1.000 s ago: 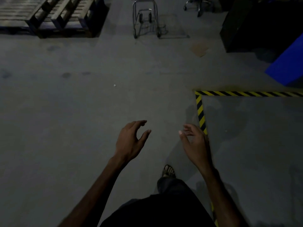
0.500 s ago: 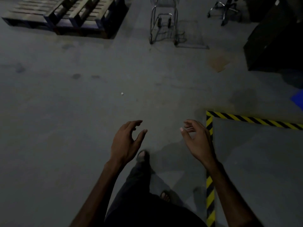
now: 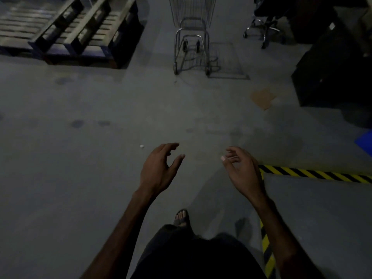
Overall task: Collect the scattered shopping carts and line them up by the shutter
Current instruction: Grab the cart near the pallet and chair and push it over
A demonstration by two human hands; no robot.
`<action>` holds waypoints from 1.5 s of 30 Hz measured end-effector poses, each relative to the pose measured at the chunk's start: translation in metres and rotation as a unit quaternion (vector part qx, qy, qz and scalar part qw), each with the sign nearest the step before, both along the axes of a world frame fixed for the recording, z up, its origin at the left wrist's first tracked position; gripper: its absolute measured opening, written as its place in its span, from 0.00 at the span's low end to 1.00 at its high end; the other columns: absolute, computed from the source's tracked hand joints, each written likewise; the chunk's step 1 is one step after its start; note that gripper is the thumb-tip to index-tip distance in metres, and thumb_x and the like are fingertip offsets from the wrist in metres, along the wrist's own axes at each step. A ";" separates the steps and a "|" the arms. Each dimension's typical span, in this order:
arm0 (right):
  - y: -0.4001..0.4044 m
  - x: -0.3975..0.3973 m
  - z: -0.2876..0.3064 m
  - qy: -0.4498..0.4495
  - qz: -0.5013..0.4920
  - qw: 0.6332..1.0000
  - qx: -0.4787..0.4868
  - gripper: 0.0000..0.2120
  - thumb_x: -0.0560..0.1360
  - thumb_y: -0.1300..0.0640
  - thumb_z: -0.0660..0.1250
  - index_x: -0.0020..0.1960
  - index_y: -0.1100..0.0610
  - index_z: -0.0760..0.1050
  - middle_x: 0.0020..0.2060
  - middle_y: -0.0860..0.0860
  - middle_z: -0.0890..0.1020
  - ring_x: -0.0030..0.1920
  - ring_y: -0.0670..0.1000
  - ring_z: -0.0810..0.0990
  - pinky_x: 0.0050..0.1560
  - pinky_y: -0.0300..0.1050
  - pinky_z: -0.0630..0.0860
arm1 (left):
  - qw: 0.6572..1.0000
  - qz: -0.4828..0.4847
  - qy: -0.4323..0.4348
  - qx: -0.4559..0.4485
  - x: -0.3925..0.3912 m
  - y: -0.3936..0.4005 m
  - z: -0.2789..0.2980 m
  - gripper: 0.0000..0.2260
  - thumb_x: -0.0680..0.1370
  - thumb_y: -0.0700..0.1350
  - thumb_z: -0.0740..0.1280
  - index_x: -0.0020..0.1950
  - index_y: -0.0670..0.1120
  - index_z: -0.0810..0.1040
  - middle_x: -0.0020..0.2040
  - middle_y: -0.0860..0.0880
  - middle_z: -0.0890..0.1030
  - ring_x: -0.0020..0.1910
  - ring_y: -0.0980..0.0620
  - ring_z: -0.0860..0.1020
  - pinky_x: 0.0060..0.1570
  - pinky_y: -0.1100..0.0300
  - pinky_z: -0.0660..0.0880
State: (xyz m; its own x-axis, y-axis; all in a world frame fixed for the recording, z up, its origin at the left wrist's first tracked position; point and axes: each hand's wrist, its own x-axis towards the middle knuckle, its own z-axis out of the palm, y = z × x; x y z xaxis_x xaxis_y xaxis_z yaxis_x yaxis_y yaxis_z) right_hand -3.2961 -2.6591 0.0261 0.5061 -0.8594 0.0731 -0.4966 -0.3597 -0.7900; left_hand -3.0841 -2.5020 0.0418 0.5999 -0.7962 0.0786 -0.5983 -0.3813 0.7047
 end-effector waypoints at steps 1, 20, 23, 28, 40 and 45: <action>-0.013 0.012 0.002 -0.001 -0.007 1.000 0.003 0.12 0.81 0.52 0.72 0.62 0.53 0.80 0.51 0.48 0.83 0.48 0.49 0.83 0.50 0.54 0.83 | 1.000 -0.005 0.000 0.001 0.015 -0.016 0.001 0.18 0.82 0.57 0.70 0.69 0.50 0.80 0.62 0.52 0.83 0.54 0.55 0.80 0.53 0.52 0.80; -0.354 0.223 -0.011 -0.002 0.004 0.999 0.050 0.12 0.81 0.52 0.72 0.64 0.51 0.79 0.53 0.47 0.84 0.49 0.47 0.83 0.52 0.54 0.83 | 1.000 0.004 -0.007 0.012 0.215 -0.361 -0.003 0.18 0.82 0.56 0.71 0.68 0.51 0.80 0.61 0.53 0.83 0.53 0.54 0.82 0.52 0.51 0.80; -0.415 0.254 -0.005 -0.003 0.028 0.999 0.043 0.12 0.80 0.50 0.72 0.62 0.50 0.80 0.51 0.46 0.83 0.49 0.47 0.83 0.52 0.55 0.83 | 1.000 0.018 -0.006 0.007 0.240 -0.414 0.007 0.18 0.82 0.56 0.71 0.69 0.51 0.80 0.62 0.53 0.83 0.54 0.54 0.81 0.53 0.51 0.80; -0.500 0.308 0.004 0.010 0.053 0.998 0.029 0.12 0.80 0.50 0.72 0.62 0.49 0.79 0.50 0.45 0.83 0.48 0.46 0.83 0.52 0.55 0.82 | 0.999 0.038 -0.005 0.000 0.289 -0.489 0.014 0.18 0.82 0.56 0.71 0.69 0.50 0.80 0.62 0.52 0.83 0.54 0.53 0.81 0.53 0.52 0.80; -0.657 0.487 -0.002 0.010 0.034 0.999 0.028 0.15 0.76 0.41 0.67 0.59 0.44 0.78 0.49 0.43 0.83 0.47 0.45 0.83 0.51 0.56 0.83 | 1.000 0.010 -0.014 0.005 0.467 -0.659 -0.001 0.18 0.82 0.56 0.71 0.70 0.49 0.80 0.63 0.51 0.83 0.55 0.53 0.81 0.52 0.56 0.77; -0.719 0.555 0.006 0.013 0.007 0.999 0.030 0.11 0.79 0.50 0.73 0.61 0.49 0.80 0.53 0.46 0.84 0.48 0.46 0.84 0.53 0.55 0.83 | 1.000 -0.012 -0.028 0.008 0.549 -0.730 0.006 0.19 0.82 0.57 0.70 0.69 0.49 0.80 0.63 0.52 0.83 0.53 0.55 0.80 0.50 0.61 0.72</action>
